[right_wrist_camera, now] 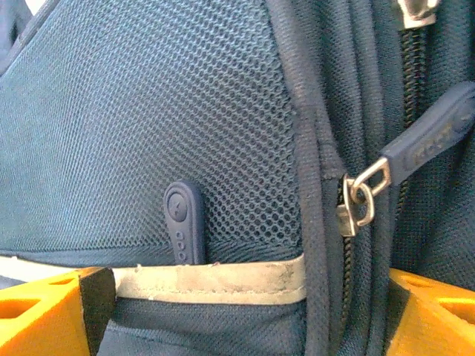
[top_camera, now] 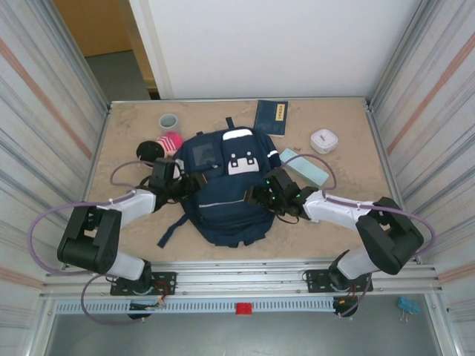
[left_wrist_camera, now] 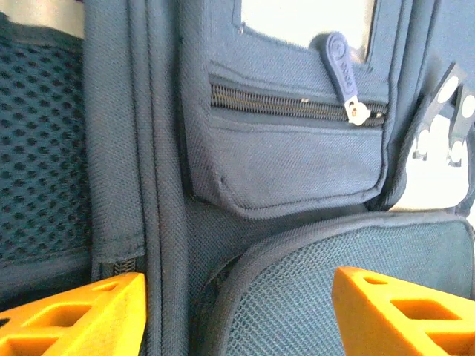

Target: Pack books, pencil case, and school supplies into a backpack

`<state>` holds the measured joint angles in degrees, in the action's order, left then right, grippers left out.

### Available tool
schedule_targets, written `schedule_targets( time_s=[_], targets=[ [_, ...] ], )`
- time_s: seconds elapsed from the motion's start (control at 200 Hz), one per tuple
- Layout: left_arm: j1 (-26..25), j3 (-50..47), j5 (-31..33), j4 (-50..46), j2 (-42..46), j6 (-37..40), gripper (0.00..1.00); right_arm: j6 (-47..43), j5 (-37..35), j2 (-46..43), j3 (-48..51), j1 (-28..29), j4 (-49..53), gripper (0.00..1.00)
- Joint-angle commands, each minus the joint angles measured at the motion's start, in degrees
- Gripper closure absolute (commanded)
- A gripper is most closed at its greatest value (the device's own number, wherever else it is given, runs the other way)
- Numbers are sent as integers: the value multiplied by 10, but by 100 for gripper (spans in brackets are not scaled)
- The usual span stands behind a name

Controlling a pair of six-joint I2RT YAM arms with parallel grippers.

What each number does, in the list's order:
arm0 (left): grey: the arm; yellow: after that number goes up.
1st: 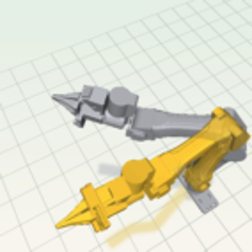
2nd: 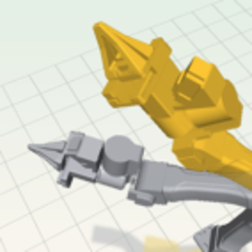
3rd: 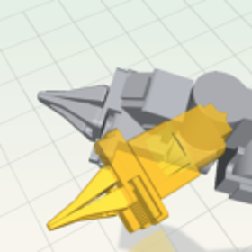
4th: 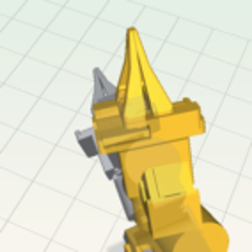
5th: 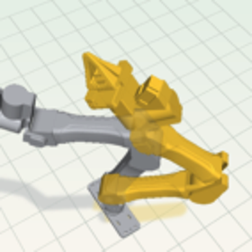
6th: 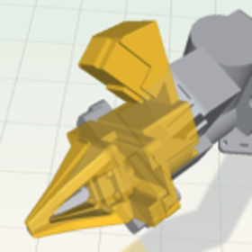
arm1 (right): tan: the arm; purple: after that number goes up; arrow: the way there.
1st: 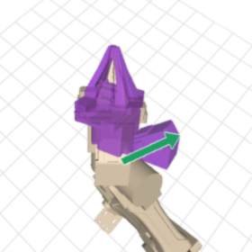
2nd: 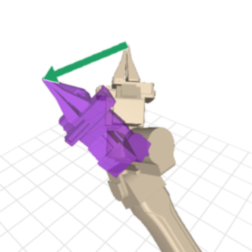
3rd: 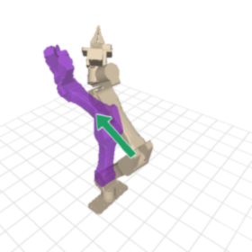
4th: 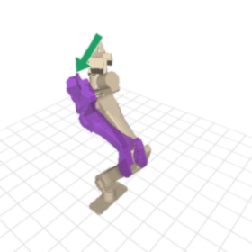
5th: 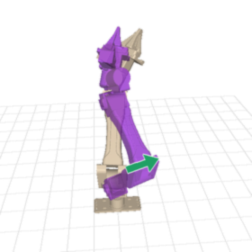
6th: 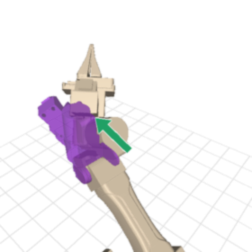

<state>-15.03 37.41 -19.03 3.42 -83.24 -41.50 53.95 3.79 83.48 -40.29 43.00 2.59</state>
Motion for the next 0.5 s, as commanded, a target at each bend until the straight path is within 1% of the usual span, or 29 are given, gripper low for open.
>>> schedule_targets(
  time_s=[0.0,0.055,0.105,0.165,0.256,0.321,0.391,0.441,0.496],
  targets=[
    [3,52,32,-76,43,65,32,7,-29,-35,-24,12,-8,10],
    [-4,67,50,-114,83,100,31,-9,-41,-75,-21,8,23,9],
    [-10,78,53,-139,119,152,29,-24,-40,-114,-17,-2,53,8],
    [-15,84,26,-152,157,217,27,-46,-23,-163,-8,-21,80,8],
    [-33,93,-4,-186,194,323,29,-66,22,-214,9,-63,92,6],
    [-64,94,-20,-200,206,410,30,-79,69,-241,26,-104,88,6],
    [-113,91,-40,-209,203,508,33,-86,101,-260,43,-145,85,6],
    [-146,96,-54,-213,189,557,34,-89,121,-264,51,-169,82,6],
    [-180,107,-52,-215,156,588,33,-94,138,-264,59,-189,80,6]
  ],
)
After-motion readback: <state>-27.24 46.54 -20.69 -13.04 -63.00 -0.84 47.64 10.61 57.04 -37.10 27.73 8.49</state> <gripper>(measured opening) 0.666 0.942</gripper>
